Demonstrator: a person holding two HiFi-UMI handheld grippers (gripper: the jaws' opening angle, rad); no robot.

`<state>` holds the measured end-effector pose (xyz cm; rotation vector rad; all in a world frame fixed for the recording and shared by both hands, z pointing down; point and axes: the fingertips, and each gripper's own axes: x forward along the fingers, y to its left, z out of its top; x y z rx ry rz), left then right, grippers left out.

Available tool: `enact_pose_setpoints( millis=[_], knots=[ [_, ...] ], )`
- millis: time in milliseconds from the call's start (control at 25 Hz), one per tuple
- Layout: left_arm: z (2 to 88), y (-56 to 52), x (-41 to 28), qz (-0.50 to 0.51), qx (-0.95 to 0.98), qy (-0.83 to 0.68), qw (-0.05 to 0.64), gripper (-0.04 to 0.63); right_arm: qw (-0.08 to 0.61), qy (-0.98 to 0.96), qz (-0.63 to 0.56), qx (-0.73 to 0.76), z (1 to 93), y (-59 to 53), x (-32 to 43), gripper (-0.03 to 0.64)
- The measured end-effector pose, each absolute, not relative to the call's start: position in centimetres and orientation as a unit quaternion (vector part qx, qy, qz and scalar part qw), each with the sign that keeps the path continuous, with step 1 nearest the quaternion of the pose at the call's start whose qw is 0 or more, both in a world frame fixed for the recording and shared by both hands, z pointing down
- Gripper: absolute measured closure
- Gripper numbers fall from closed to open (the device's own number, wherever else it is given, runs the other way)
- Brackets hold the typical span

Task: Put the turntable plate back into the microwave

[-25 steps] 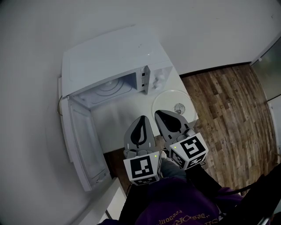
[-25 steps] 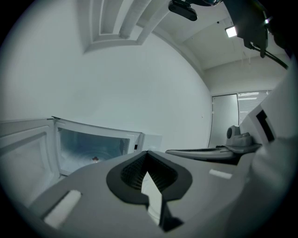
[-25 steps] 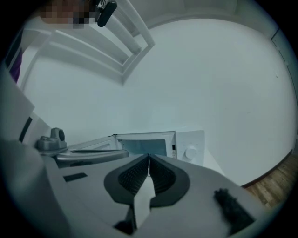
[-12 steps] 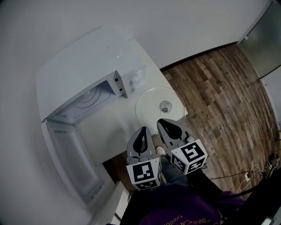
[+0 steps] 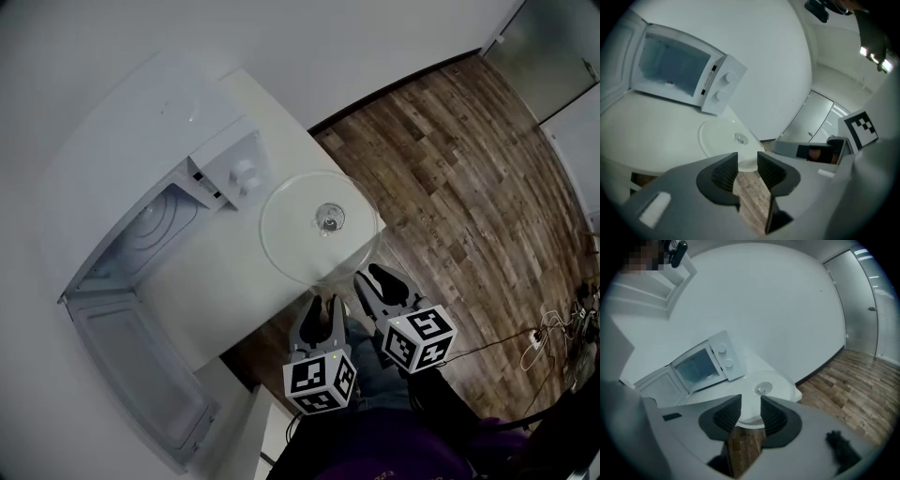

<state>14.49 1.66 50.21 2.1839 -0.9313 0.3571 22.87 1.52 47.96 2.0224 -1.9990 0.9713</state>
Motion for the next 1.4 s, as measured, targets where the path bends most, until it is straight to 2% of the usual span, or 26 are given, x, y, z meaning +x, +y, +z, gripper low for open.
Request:
enact_pose_setpoints(
  millis=[160, 320, 440, 560, 720, 1200, 1400],
  knots=[
    [53.7, 3.6, 15.7, 0.145, 0.828, -0.345, 0.417, 0.444, 0.065, -0.637, 0.364, 0.677, 50.9, 3.3, 25.0, 0.452],
    [56.8, 4.2, 16.1, 0.157, 0.811, -0.343, 0.448, 0.437, 0.040, -0.630, 0.413, 0.656, 53.7, 3.6, 25.9, 0.436],
    [57.4, 3.8, 16.8, 0.130, 0.794, -0.338, 0.488, 0.432, -0.001, -0.625, 0.455, 0.634, 55.2, 3.1, 26.1, 0.435],
    [57.5, 4.3, 18.6, 0.102, 0.785, -0.299, 0.533, 0.395, -0.066, -0.604, 0.516, 0.603, 56.9, 2.6, 26.3, 0.426],
    [58.0, 3.5, 18.2, 0.074, 0.762, -0.318, 0.560, 0.393, -0.118, -0.593, 0.564, 0.563, 58.0, 1.6, 26.4, 0.426],
    [58.9, 0.6, 17.9, -0.001, 0.707, -0.374, 0.600, 0.395, -0.088, -0.634, 0.584, 0.499, 58.6, -0.3, 23.9, 0.434],
    [59.4, 0.5, 17.6, -0.016, 0.690, -0.388, 0.611, 0.394, -0.092, -0.656, 0.586, 0.467, 57.8, -0.7, 23.8, 0.506]
  ],
)
